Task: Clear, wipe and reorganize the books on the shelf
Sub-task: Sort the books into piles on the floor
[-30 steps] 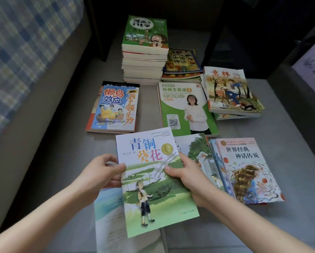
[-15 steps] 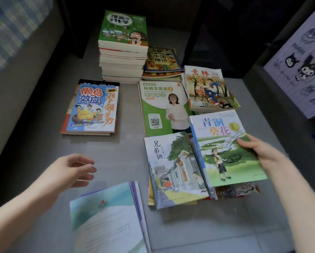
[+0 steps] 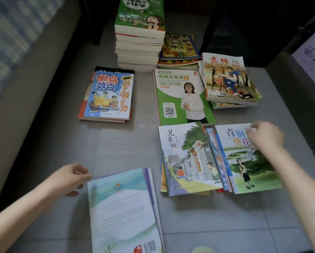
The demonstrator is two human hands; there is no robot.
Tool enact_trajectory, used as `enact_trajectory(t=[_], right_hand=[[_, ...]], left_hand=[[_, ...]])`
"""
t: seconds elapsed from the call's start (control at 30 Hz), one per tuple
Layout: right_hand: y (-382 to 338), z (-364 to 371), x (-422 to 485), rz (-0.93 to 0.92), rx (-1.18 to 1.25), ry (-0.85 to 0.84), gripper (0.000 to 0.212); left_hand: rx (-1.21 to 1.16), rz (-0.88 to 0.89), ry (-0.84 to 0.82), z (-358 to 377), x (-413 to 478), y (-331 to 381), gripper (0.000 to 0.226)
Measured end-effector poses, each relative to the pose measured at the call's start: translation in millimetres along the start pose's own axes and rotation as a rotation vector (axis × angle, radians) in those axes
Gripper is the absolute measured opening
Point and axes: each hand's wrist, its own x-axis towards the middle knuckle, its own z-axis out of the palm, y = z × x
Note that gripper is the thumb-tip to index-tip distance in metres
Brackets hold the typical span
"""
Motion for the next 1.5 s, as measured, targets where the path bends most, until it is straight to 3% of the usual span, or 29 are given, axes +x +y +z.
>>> enact_trajectory(t=[0.07, 0.17, 0.23, 0.27, 0.37, 0.5, 0.57, 0.7, 0.8, 0.9, 0.97, 1.03, 1.13, 1.2, 1.37, 1.5], right_hand=[[-39, -8, -28, -0.196, 0.202, -0.100, 0.028], [-93, -12, -102, -0.381, 0.511, -0.541, 0.018], [-118, -3, -149, -0.502, 0.442, -0.793, 0.023], [-126, 7, -169, -0.605, 0.306, -0.829, 0.028], [-131, 40, -215, -0.815, -0.066, -0.805, 0.038], [-130, 50, -244, -0.896, -0.239, -0.637, 0.062], [-133, 43, -250, -0.913, -0.212, -0.569, 0.073], [-140, 25, -261, -0.793, 0.080, -0.814, 0.103], [-143, 23, -263, -0.731, 0.156, -0.823, 0.111], [-139, 21, -253, -0.681, 0.262, -0.819, 0.077], [-136, 17, -240, -0.668, 0.317, -0.828, 0.044], [-132, 13, -224, -0.628, 0.371, -0.808, 0.028], [-128, 3, -196, -0.444, 0.596, -0.788, 0.024], [-127, -6, -177, -0.317, 0.783, -0.879, 0.029], [-128, -13, -138, -0.120, 1.096, -1.095, 0.028], [-116, -16, -117, 0.025, 1.258, -1.009, 0.022]], left_hand=[[-0.006, -0.096, -0.081, 3, -6, -9, 0.017], [-0.002, -0.164, -0.191, 13, -16, -21, 0.022], [-0.044, -0.183, -0.254, 22, -23, -28, 0.022], [-0.062, -0.181, -0.274, 26, -26, -32, 0.023], [-0.080, -0.155, -0.278, 32, -36, -39, 0.026], [-0.097, -0.143, -0.225, 28, -47, -30, 0.025], [-0.126, -0.128, -0.219, 24, -54, -17, 0.022], [-0.140, -0.037, -0.284, 23, -74, 20, 0.023], [-0.121, 0.056, -0.357, 28, -80, 47, 0.041], [-0.128, 0.114, -0.467, 28, -84, 62, 0.054], [-0.154, 0.156, -0.507, 27, -85, 66, 0.050], [-0.227, 0.174, -0.465, 27, -80, 65, 0.041], [-0.225, 0.130, -0.286, 28, -65, 55, 0.024], [-0.181, 0.088, -0.224, 29, -59, 46, 0.021], [-0.415, 0.118, -0.430, 30, -66, 47, 0.020], [-0.471, 0.178, -0.489, 29, -65, 53, 0.033]])
